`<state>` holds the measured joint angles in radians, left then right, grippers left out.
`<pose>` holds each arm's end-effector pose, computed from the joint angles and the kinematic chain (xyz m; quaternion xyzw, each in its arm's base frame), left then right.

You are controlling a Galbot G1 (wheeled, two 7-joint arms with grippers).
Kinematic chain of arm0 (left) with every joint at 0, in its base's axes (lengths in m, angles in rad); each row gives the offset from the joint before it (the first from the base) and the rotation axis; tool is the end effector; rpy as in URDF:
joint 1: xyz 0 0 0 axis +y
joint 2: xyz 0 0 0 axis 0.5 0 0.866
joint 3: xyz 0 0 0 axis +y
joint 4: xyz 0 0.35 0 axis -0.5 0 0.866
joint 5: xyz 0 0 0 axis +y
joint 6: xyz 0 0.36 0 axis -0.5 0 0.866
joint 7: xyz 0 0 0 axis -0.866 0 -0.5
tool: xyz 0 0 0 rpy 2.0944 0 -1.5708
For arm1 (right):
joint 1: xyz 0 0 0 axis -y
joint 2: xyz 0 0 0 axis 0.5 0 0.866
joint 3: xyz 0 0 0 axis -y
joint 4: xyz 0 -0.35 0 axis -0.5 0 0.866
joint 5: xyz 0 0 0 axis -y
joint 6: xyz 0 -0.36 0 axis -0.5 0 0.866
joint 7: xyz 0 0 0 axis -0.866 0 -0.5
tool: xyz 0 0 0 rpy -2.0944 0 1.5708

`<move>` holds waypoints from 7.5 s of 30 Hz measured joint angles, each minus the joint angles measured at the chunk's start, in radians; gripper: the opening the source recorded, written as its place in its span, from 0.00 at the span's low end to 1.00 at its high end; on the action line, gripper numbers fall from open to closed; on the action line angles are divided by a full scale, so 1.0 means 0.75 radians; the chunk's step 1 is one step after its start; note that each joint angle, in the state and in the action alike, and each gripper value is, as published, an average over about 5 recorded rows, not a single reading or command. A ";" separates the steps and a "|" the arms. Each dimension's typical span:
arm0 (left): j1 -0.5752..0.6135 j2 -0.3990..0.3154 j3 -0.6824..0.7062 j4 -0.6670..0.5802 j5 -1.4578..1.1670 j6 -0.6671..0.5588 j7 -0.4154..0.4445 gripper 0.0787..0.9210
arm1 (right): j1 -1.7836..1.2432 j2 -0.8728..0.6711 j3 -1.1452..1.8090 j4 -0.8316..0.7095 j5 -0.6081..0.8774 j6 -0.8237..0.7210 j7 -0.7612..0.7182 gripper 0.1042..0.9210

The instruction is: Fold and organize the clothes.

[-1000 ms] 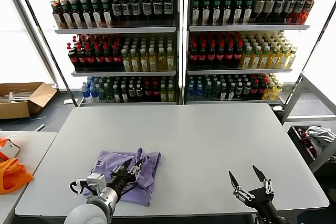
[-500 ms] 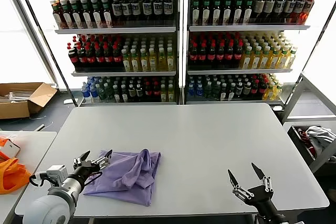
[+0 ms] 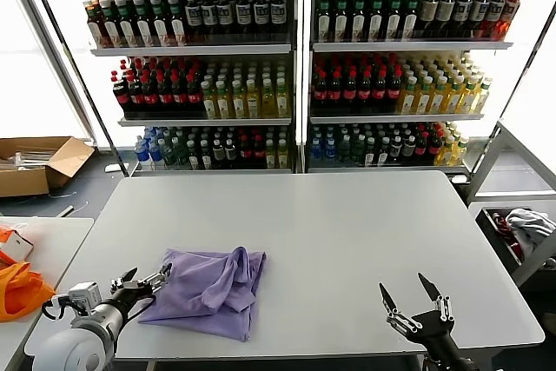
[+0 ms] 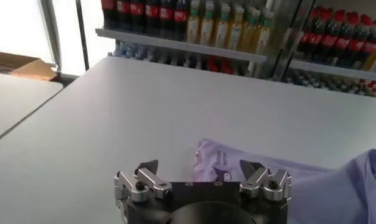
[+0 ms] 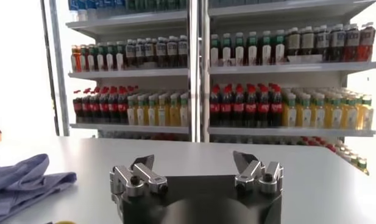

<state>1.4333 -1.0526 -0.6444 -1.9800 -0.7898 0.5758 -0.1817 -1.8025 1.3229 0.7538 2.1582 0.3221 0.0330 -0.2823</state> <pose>0.2435 0.1370 -0.2716 -0.0009 -0.9551 0.0870 0.2832 0.1239 -0.1032 -0.2940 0.1172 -0.9919 0.0006 0.0497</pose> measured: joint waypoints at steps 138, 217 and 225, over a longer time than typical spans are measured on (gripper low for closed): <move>-0.212 -0.214 0.251 -0.325 -0.475 -0.506 -0.247 0.88 | 0.668 0.037 -0.645 -0.293 0.389 -0.644 0.718 0.06; 0.106 -0.281 0.039 -0.328 0.031 -0.455 0.137 0.88 | 0.484 -0.186 -0.199 0.014 0.052 -0.344 0.354 0.88; 0.179 -0.281 -0.085 -0.347 0.106 -0.419 0.238 0.88 | 0.292 -0.133 0.026 0.092 0.090 -0.259 0.266 0.88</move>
<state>1.5675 -1.2630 -0.7083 -2.2402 -0.7099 0.2612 -0.0030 -1.5836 1.2230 0.7735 2.2271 0.3893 -0.1609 -0.0828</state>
